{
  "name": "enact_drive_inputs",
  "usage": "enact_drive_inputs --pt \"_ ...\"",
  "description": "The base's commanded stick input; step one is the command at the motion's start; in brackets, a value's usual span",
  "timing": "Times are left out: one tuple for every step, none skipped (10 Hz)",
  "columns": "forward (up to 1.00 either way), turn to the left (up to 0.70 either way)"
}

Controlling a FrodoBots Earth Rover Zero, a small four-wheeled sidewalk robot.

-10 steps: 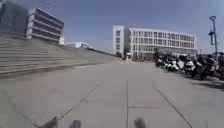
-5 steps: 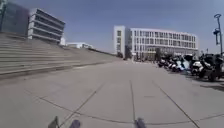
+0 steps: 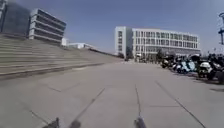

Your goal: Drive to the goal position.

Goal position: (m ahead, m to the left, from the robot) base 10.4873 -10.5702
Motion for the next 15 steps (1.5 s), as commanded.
enact_drive_inputs --pt "0.70 0.00" --pt "0.70 0.00" --pt "0.70 0.00" --pt "0.70 -0.13" --pt "0.70 -0.25" --pt "0.70 -0.35" --pt "0.70 -0.35" --pt "0.70 -0.35" --pt "0.70 -0.35" --pt "0.70 -0.35" --pt "0.70 -0.22" --pt "0.70 0.00" --pt "0.70 -0.06" --pt "0.70 -0.21" --pt "0.70 -0.33"
